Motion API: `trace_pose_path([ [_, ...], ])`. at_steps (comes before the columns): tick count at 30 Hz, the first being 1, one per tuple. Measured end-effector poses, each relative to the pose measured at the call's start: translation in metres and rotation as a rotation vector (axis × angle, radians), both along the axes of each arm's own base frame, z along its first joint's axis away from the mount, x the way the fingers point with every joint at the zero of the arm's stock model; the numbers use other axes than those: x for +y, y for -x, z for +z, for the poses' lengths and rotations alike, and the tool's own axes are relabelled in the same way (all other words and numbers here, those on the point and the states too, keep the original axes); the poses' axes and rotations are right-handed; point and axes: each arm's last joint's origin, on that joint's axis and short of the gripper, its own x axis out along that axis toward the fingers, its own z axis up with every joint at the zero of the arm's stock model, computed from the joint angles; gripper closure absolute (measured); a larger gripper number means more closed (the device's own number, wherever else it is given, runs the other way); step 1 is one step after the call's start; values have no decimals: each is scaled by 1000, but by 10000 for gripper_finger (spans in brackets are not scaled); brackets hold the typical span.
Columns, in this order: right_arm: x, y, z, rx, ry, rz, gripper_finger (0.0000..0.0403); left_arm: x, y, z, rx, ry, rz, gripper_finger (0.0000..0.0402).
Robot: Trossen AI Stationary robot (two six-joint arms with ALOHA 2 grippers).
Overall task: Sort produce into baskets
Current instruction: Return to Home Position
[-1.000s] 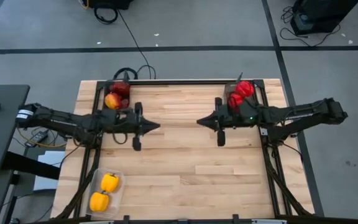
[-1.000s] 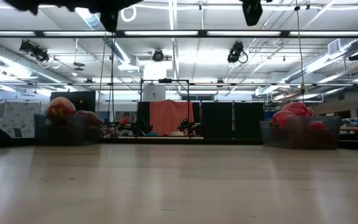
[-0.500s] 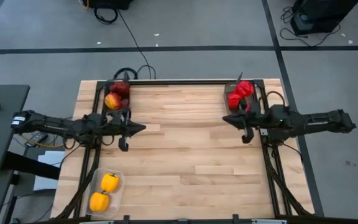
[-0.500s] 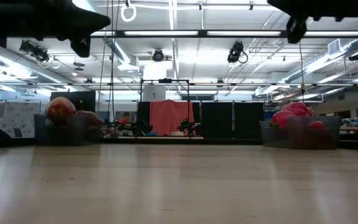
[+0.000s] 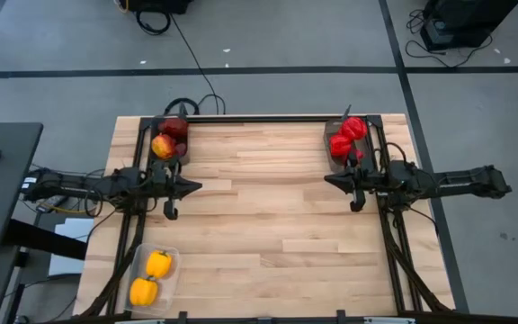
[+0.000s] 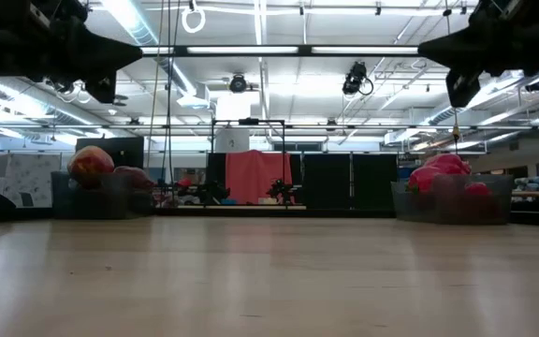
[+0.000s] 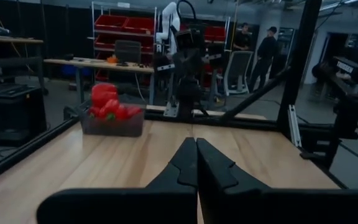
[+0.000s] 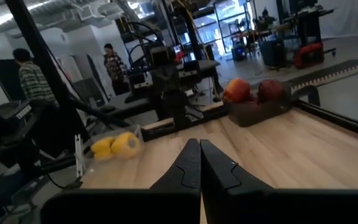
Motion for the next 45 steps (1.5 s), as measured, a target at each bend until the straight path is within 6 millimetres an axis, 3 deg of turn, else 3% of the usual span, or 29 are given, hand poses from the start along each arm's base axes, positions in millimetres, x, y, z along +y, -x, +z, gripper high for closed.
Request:
trace_pose_path([
  [23,0,30,-22,-134,54,-24,399,2,29,-10,18,11,14,398],
  [31,0,29,-28,-85,85,-17,398,2,28,-18,85,17,15,397],
  [35,1,28,-31,-57,99,6,397,2,22,-33,56,47,14,397],
  [45,2,27,-46,76,144,73,397,2,22,-34,61,11,20,397],
])
